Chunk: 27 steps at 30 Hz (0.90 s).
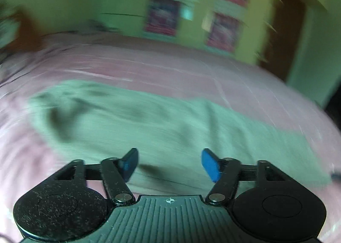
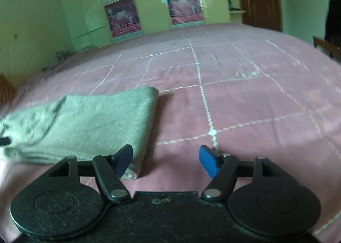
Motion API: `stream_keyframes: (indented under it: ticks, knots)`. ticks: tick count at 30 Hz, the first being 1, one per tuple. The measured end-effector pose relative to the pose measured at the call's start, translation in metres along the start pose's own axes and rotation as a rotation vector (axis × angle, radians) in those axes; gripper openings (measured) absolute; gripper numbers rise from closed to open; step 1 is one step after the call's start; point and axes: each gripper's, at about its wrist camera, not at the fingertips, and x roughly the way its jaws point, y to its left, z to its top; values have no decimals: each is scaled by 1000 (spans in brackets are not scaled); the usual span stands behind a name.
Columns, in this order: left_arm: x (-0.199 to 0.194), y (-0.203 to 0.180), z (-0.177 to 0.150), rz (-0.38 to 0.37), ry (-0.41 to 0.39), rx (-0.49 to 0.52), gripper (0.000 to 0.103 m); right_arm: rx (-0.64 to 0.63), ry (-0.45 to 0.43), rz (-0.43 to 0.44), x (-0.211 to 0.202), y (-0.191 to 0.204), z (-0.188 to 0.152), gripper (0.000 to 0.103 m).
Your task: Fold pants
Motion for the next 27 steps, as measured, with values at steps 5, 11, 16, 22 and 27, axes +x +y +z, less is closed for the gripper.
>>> stream_keyframes:
  ticks: [5,11,16,22,27]
  knots:
    - [-10,89,8,33,-27,-268,73,45,12,5,7,-2,-3,69]
    - [36,165,-13,-130,91,-662,73,25,5,-11,7,0,-7,69]
    - [79,191,-6,-212,65,-709,73,6,2,-29,8,4,-8,70]
    - [118,200,-4,-326,-11,-806,73,-7,-2,-37,9,5,-9,70]
    - [117,201,-3,-452,-120,-913,16,-9,-6,-38,10,5,-11,71]
